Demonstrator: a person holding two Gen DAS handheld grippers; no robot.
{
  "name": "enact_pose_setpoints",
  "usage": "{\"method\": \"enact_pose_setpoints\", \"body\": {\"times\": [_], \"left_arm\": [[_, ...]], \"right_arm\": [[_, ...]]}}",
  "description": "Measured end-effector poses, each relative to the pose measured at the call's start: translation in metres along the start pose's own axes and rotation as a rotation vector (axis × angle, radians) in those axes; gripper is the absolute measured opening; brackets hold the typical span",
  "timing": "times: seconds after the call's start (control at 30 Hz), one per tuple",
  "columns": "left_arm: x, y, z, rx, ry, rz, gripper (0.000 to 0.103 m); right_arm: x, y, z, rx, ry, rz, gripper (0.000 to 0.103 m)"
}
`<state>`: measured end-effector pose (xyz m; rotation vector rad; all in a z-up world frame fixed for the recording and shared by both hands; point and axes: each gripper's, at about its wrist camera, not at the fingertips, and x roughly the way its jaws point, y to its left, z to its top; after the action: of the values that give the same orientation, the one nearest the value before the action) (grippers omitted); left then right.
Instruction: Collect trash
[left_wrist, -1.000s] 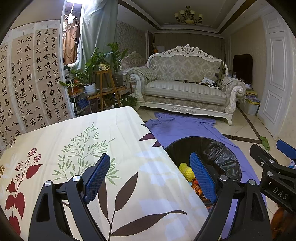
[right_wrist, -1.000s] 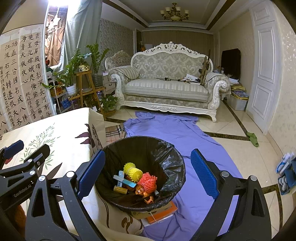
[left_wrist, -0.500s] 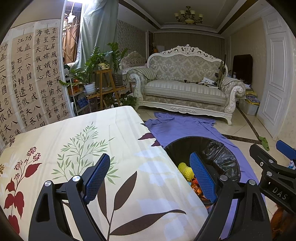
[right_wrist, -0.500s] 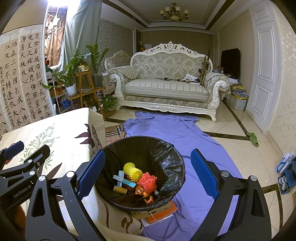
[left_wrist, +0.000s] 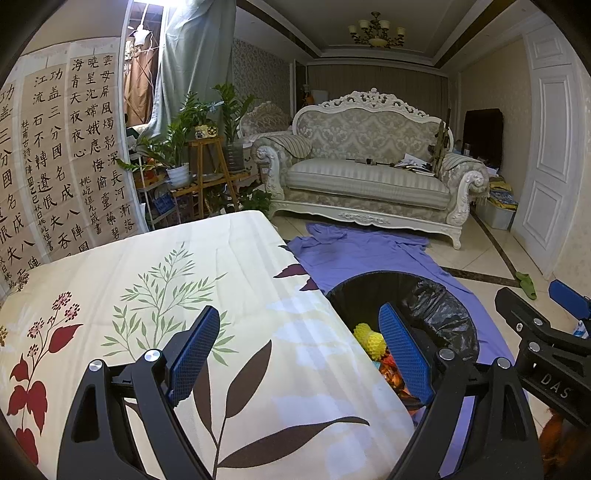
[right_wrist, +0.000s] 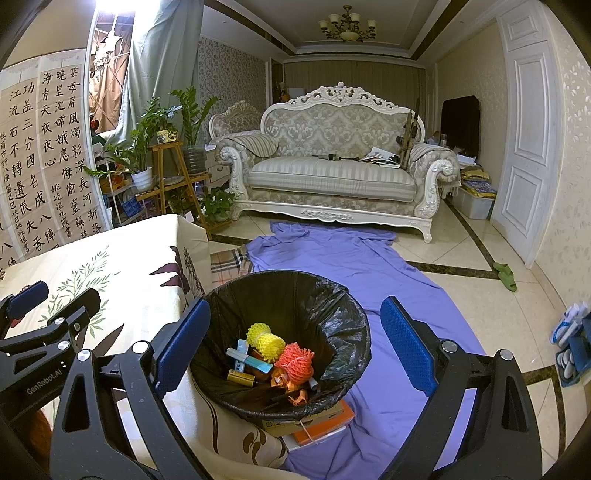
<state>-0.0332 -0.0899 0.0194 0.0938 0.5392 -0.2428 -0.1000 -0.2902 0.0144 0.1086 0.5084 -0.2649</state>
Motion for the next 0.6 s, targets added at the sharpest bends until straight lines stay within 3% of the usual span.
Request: {"method": "enact_pose_setpoints", "body": {"times": [0.6], "left_arm": [[-0.0001, -0.0025, -0.0004, 0.0, -0.001, -0.002, 0.085]], "right_arm": [[0.0004, -0.0004, -0.0007, 0.0, 0.001, 0.0, 0.091]]}}
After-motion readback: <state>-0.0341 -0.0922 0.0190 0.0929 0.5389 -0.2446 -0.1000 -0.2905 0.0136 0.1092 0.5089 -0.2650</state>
